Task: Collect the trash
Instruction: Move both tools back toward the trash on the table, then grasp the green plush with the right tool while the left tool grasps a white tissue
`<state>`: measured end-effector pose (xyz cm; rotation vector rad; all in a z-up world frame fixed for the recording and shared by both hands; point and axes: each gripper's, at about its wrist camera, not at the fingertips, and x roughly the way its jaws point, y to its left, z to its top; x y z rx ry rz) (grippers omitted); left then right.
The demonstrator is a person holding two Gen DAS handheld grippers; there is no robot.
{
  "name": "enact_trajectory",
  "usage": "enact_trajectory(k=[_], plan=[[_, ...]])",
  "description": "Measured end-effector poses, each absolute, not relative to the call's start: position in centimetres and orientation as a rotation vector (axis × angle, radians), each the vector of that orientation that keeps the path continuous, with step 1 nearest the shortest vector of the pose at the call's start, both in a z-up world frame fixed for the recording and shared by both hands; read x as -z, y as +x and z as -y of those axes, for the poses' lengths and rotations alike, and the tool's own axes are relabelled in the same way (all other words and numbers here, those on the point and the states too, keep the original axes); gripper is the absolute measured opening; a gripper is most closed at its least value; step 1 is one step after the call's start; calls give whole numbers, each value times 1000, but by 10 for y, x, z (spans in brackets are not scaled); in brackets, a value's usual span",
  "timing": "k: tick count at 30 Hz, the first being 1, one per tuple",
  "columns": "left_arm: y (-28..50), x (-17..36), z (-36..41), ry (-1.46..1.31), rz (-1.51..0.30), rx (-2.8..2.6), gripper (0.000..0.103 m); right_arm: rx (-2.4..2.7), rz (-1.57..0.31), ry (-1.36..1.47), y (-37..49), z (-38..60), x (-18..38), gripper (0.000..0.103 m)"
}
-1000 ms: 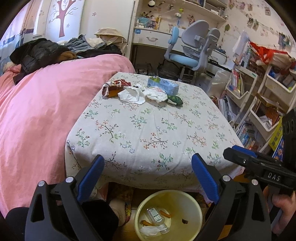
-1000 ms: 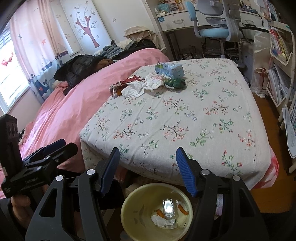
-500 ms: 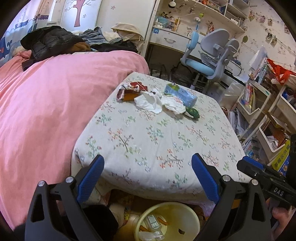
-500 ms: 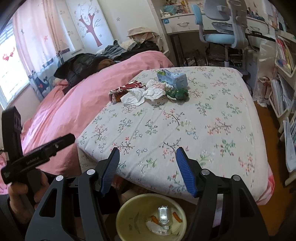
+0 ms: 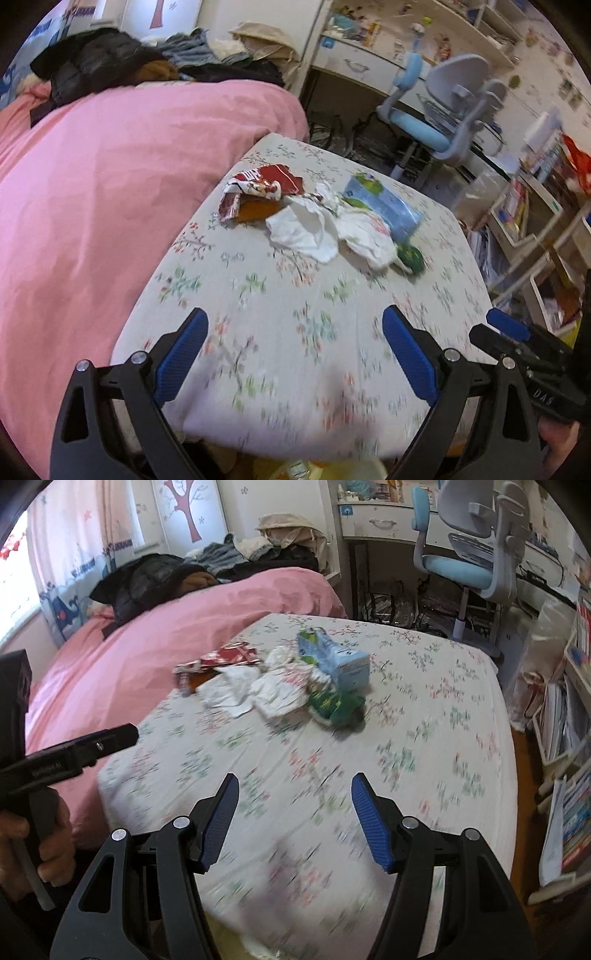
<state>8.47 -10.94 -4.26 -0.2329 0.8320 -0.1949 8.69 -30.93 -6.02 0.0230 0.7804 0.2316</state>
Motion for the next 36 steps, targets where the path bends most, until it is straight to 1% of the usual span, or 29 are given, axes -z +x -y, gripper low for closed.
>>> enact_trajectory(k=[8,17,19,21,22,23,24,25,27,28,29,32,36], plan=[[156,68,119,-262,-887,145,91,-183,-831,29,161,334,80,61],[198,74,142,-214,-891,128,91,-196,-873,39,204,340,98,61],[203,77,143,-214,-900,111,88,-206,-878,35,211,338,100,61],[208,81,143,-220,-925,96,64,-215,-883,26,216,336,103,61],[210,84,141,-227,-943,92,60,-217,-889,16,220,334,105,61],[210,84,137,-234,-935,83,50,-221,-892,10,222,333,106,61],[211,84,135,-240,-939,87,29,-228,-895,5,224,331,108,61],[212,85,132,-255,-957,100,20,-231,-897,-2,226,330,110,61],[211,86,122,-304,-966,116,10,-239,-901,-13,228,327,113,59],[210,87,120,-320,-975,127,7,-251,-906,-11,228,325,115,48],[207,87,117,-338,-984,142,6,-265,-916,-6,229,323,116,46],[196,82,113,-367,-987,173,5,-285,-913,-25,223,316,115,42],[173,68,110,-362,-960,202,5,-305,-905,-31,206,313,109,41]])
